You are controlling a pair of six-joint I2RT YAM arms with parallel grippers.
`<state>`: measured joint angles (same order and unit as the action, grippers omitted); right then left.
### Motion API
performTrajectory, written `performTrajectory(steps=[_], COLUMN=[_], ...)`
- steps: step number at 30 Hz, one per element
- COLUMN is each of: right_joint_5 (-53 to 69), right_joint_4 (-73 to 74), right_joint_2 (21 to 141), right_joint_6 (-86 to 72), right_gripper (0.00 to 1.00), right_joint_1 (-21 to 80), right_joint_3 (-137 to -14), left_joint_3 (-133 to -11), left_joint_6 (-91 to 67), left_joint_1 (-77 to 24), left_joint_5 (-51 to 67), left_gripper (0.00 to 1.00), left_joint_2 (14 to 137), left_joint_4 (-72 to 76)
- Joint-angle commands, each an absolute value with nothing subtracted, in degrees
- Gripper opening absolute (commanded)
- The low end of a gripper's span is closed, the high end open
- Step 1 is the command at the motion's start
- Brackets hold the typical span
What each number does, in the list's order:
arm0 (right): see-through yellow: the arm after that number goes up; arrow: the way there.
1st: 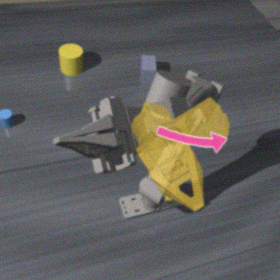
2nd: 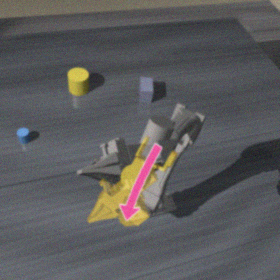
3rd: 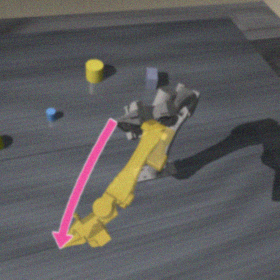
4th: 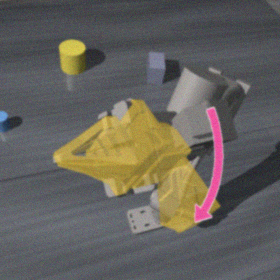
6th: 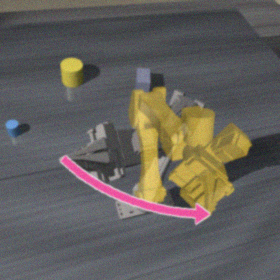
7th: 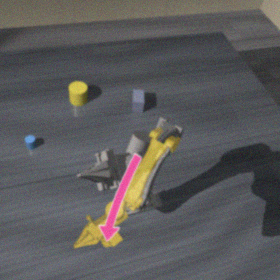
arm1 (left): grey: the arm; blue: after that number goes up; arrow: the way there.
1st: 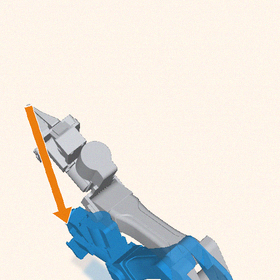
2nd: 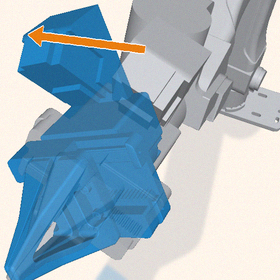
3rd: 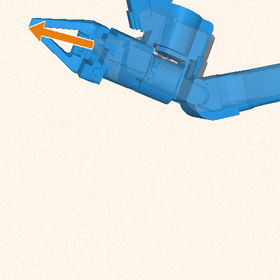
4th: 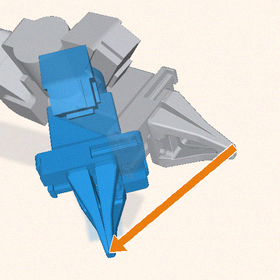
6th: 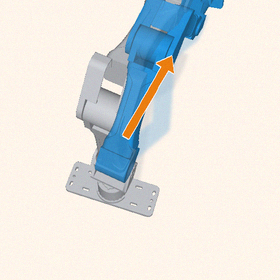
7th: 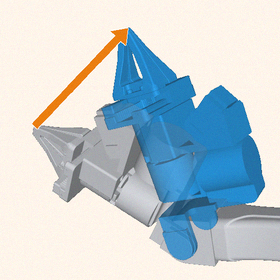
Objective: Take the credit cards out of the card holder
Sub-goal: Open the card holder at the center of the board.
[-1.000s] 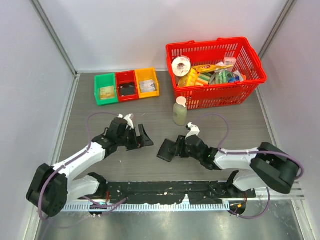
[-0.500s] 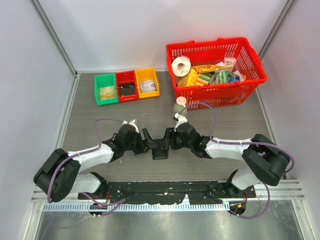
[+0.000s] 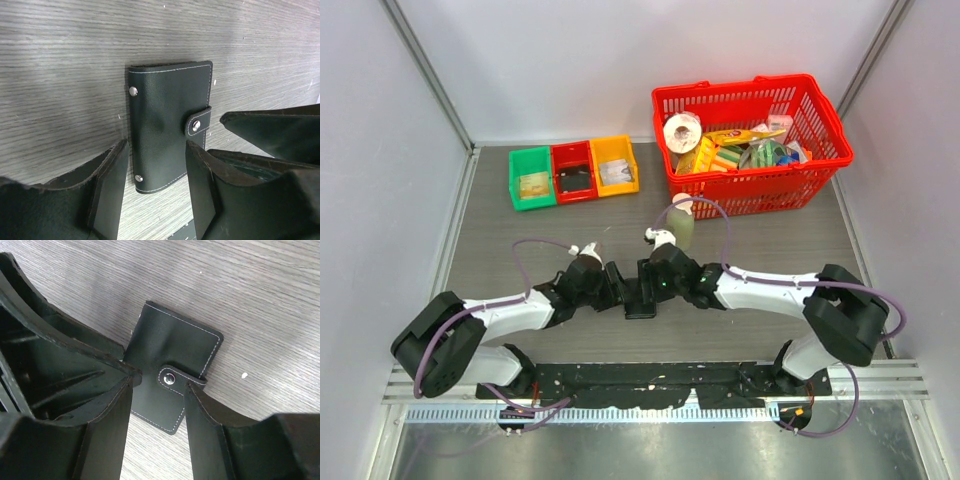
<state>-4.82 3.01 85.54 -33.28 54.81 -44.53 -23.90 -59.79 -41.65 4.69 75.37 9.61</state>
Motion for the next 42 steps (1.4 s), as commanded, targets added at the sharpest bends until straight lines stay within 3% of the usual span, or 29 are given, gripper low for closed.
performTrajectory(steps=[1,13,17,21,28,37,39,42], right_joint_5=[-9.57,-14.67,-16.52,-16.96,-15.56,-5.47,-3.09,-1.76], right_joint_4=[7.55,14.94,17.84,18.98,20.57,3.46,-4.08,-12.9], right_joint_2=[88.76,99.48,101.25,99.59,95.98,81.05,77.0,71.47], right_joint_6=[-31.99,-32.08,-32.08,-31.73,-29.97,-36.46,-39.63,-45.07], right_gripper=[0.5,0.45,0.38,0.27,0.01,0.01,0.01,0.01], right_joint_1=[56.25,60.29,61.17,61.17,60.38,54.5,52.4,50.19], right_joint_3=[-49.56,-55.46,-56.78,-57.04,-56.08,-37.83,-32.3,-24.8], left_joint_3=[-24.34,-25.84,-26.8,-27.25,-26.19,-27.24,-29.52,-34.17], left_joint_6=[-59.24,-59.24,-59.06,-58.8,-59.24,-57.84,-55.39,-51.78], left_joint_1=[-43.5,-45.79,-46.23,-46.23,-46.23,-46.32,-46.23,-46.75], left_joint_5=[-1.13,-3.43,-3.51,-4.04,-5.36,-7.99,-8.96,-10.63], left_gripper=[0.53,0.39,0.25,0.0,0.0,0.02,0.14,0.44], left_joint_2=[76.9,77.87,78.4,78.4,78.4,75.41,75.15,74.88], left_joint_4=[3.61,1.06,0.18,-1.93,-5.01,-8.69,-11.58,-17.81])
